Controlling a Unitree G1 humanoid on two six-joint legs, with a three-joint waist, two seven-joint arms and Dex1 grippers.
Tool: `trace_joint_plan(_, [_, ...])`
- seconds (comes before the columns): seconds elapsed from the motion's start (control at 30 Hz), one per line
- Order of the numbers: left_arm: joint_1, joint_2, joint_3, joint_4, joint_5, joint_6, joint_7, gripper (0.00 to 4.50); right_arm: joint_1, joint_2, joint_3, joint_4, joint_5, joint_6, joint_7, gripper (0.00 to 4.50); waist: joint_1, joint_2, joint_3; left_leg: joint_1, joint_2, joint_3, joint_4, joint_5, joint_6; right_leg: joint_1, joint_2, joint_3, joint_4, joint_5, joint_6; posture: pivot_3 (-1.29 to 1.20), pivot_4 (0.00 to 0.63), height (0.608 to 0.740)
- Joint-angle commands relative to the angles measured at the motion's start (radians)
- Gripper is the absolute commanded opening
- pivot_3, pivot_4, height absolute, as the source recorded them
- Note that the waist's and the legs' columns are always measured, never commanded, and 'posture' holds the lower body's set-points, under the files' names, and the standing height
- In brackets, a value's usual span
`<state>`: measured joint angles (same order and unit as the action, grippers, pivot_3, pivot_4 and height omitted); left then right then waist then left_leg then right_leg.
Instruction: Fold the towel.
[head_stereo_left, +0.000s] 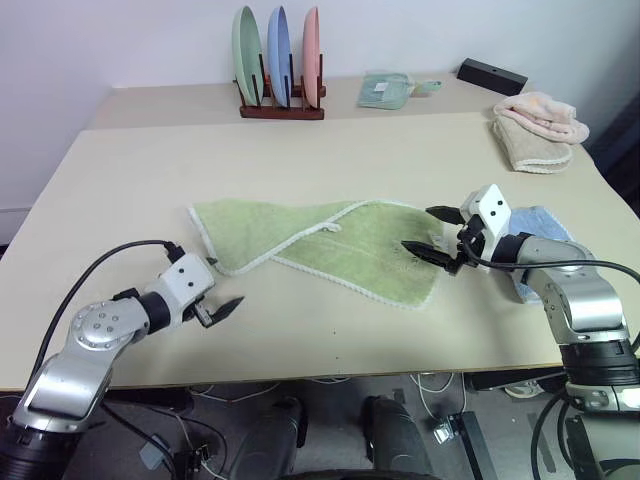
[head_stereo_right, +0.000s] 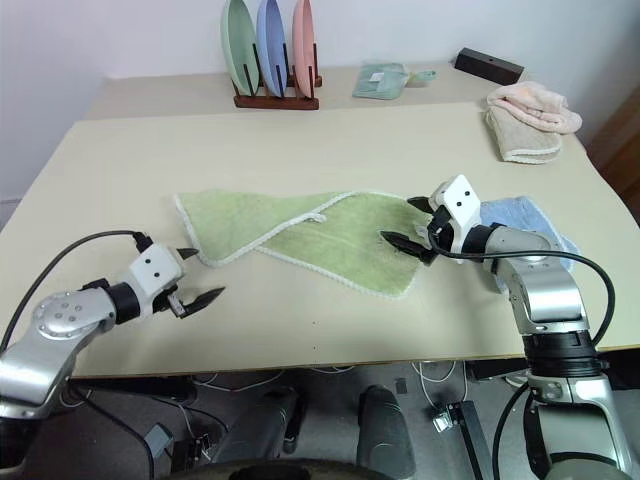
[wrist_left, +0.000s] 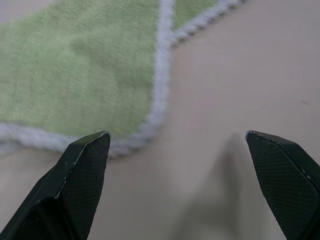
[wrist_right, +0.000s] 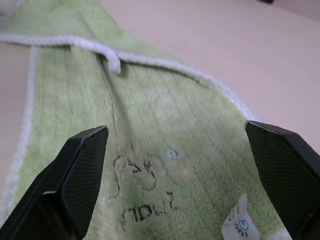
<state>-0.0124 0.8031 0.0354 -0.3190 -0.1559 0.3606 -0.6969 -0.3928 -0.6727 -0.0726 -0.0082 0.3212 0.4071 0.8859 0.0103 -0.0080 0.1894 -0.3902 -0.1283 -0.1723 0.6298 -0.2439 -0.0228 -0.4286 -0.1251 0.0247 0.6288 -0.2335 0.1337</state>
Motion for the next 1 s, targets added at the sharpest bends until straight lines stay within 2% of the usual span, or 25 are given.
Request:
trace_joint_plan(0.03, [-0.074,-0.029,-0.044,0.087,0.033,-0.027,-0.008,4.43,0.015,0.013,-0.025,-0.050,0.022,-0.001,-0.019,4.50,0.001,0.000,0.000,0.000,0.000,0.000,0.000,0.000,0.000,0.000,0.000,0.000,0.000,0.000,0.000,0.00,0.150,0.740])
trace_joint_plan(0.2, [-0.179,-0.074,-0.105,0.259,0.102,-0.092,0.006,4.43,0.007,0.031,-0.021,-0.041,0.023,-0.016,-0.030,4.50,0.003,0.000,0.000,0.000,0.000,0.000,0.001,0.000,0.000,0.000,0.000,0.000,0.000,0.002,0.001,0.00,0.150,0.740])
trace_joint_plan(0.37, [-0.225,-0.113,-0.104,0.350,0.121,-0.140,0.028,4.43,0.004,0.039,-0.016,-0.035,0.020,-0.024,-0.032,4.50,0.002,0.001,-0.001,0.001,0.000,0.000,0.001,0.000,-0.001,0.001,0.001,0.000,0.000,0.002,0.001,0.00,0.150,0.740])
trace_joint_plan(0.43, [-0.210,-0.124,-0.099,0.339,0.109,-0.153,0.020,3.92,0.003,0.040,-0.014,-0.032,0.018,-0.029,-0.031,4.50,0.001,0.001,-0.001,0.001,0.000,0.000,0.001,0.000,-0.001,0.001,0.001,0.000,0.001,0.002,0.001,0.00,0.150,0.740])
trace_joint_plan(0.5, [-0.186,-0.127,-0.087,0.319,0.099,-0.161,0.017,3.20,-0.005,0.038,-0.012,-0.021,0.014,-0.039,-0.027,4.50,0.000,0.001,-0.001,0.001,0.000,0.000,0.001,0.000,-0.001,0.001,0.001,0.000,0.001,0.002,0.001,0.00,0.150,0.740])
trace_joint_plan(0.7, [-0.145,-0.117,-0.055,0.283,0.093,-0.162,0.021,0.13,-0.022,0.033,-0.007,0.010,0.008,-0.060,-0.010,4.50,-0.006,0.001,-0.001,0.001,0.002,0.000,0.001,0.000,-0.001,0.001,0.002,0.000,0.000,0.003,0.000,0.00,0.150,0.740])
trace_joint_plan(0.9, [-0.132,-0.111,-0.030,0.239,0.096,-0.165,0.039,0.05,-0.056,0.032,0.026,0.047,-0.024,-0.084,-0.003,4.50,-0.010,0.001,-0.001,0.001,0.002,0.000,0.001,0.000,-0.001,0.001,0.003,0.000,0.000,0.003,0.000,0.00,0.150,0.740])
trace_joint_plan(1.0, [-0.103,-0.106,0.022,0.167,0.059,-0.150,0.034,0.05,-0.082,0.026,0.036,0.075,-0.046,-0.103,-0.004,4.50,-0.013,0.001,-0.001,0.001,0.002,0.000,0.001,0.000,-0.001,0.000,0.003,0.001,0.000,0.003,0.000,0.00,0.150,0.740])
